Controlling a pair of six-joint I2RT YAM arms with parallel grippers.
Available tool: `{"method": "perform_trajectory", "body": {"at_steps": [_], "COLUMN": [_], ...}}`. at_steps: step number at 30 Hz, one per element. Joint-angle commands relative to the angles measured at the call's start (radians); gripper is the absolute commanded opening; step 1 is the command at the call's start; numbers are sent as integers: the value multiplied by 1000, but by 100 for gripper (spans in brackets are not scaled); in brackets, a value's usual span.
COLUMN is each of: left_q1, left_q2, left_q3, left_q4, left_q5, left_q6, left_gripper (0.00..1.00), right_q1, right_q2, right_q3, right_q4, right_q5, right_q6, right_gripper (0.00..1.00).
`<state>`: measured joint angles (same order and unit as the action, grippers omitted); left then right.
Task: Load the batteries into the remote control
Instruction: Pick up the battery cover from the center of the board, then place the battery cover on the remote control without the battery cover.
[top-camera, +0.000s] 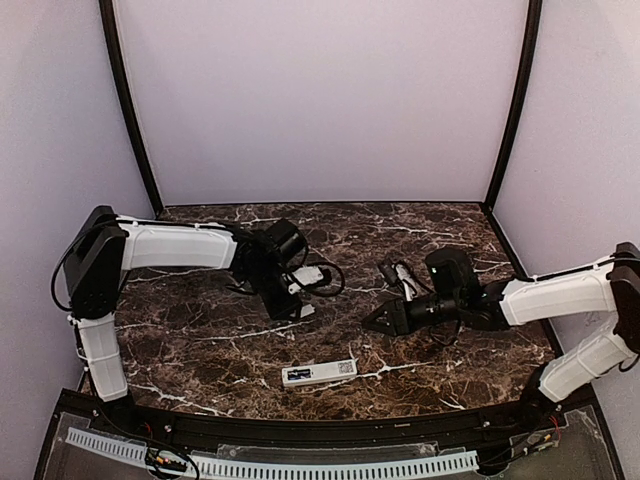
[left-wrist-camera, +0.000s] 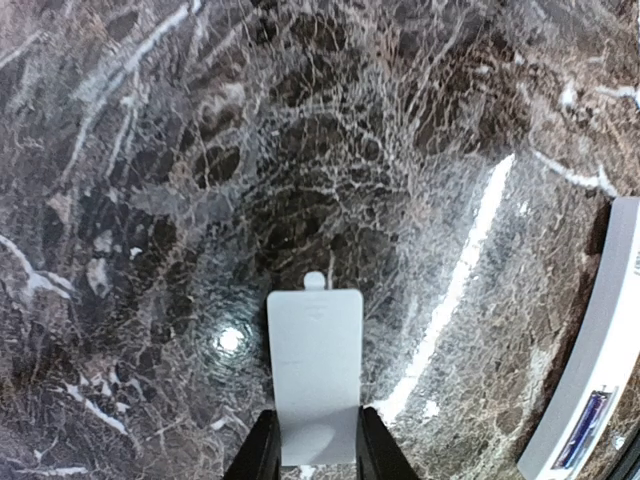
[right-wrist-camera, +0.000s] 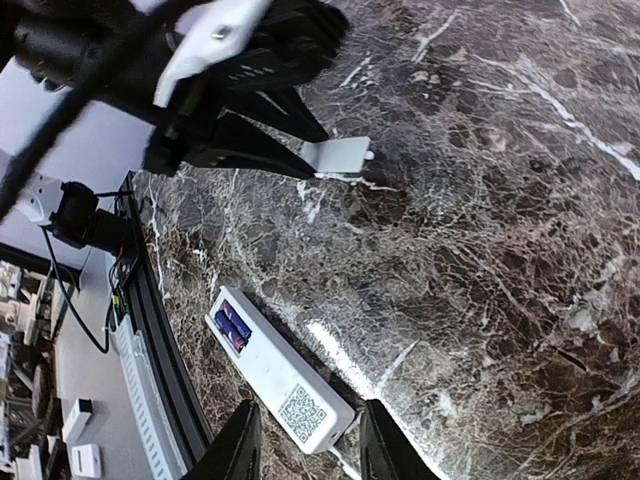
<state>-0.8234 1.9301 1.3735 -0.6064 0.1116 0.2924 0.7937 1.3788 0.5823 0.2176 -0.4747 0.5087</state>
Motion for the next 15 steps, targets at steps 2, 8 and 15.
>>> {"method": "perform_trajectory", "body": {"at_steps": [2,8,15], "left_q1": [-20,-80,-139], "left_q2": [-129,-214,-230], "left_q3": [-31,-84,-96], "left_q4": [101,243,295], "left_q5": [6,-12,-39], "left_q6": [-51,-110,-117], "left_gripper": [20,20,20], "right_q1": [-31,-26,-22], "right_q2": [30,57,38], "right_q3": [13,40,65], "right_q4": [114,248,239], "right_q5": [-33,-68,-54], "right_q6": [101,178,167], "right_gripper": [36,40,43]}}
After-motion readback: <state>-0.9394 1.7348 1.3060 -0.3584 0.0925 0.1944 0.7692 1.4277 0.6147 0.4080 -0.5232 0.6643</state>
